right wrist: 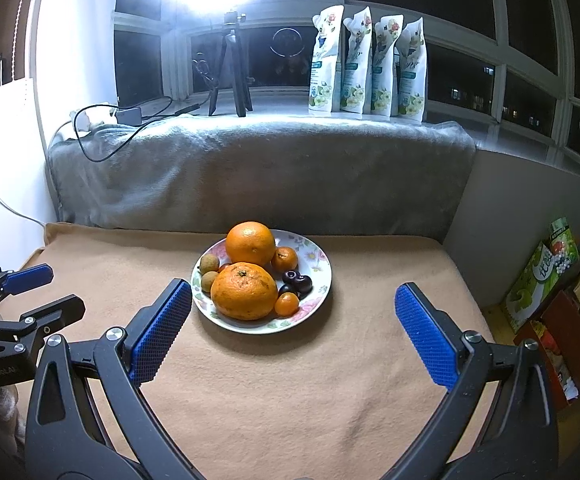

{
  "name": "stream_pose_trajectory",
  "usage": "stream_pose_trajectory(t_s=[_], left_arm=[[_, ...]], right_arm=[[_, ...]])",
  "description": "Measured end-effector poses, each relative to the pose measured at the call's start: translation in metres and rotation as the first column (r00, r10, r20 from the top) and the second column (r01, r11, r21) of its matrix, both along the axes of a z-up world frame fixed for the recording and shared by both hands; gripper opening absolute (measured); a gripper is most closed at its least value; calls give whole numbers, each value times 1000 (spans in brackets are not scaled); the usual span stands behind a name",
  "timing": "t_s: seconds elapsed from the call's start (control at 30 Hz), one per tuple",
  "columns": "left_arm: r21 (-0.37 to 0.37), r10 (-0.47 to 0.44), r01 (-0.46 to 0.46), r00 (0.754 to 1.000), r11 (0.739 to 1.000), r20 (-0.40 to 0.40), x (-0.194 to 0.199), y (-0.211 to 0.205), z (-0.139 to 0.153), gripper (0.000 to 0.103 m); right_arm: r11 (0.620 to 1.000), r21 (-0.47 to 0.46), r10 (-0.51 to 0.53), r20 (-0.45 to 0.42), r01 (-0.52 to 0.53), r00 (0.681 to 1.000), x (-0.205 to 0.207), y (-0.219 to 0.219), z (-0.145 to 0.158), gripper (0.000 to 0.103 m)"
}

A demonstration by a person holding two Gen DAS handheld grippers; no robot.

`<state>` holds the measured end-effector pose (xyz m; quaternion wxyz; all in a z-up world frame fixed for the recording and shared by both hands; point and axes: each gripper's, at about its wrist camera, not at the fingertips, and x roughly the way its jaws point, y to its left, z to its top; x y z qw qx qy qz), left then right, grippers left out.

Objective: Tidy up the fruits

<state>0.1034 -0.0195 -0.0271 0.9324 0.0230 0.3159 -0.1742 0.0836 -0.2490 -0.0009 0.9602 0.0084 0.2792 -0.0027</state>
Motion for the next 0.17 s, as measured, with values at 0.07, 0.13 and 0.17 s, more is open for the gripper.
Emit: stream_pose_trajectory(t_s=[0.07,0.13,0.17], left_arm=[[2,-1,1,1000,1000,1,0,0,0,76],[4,1,-1,1000,1000,0,-1,0,0,76],[5,1,-1,1000,1000,0,-1,1,0,76]], right_arm=[[1000,0,0,0,0,1000,0,0,0,103],[1000,-2,-1,-1,1,1000,0,0,0,103],[1000,-3,-1,-3,1,1000,0,0,-1,103]])
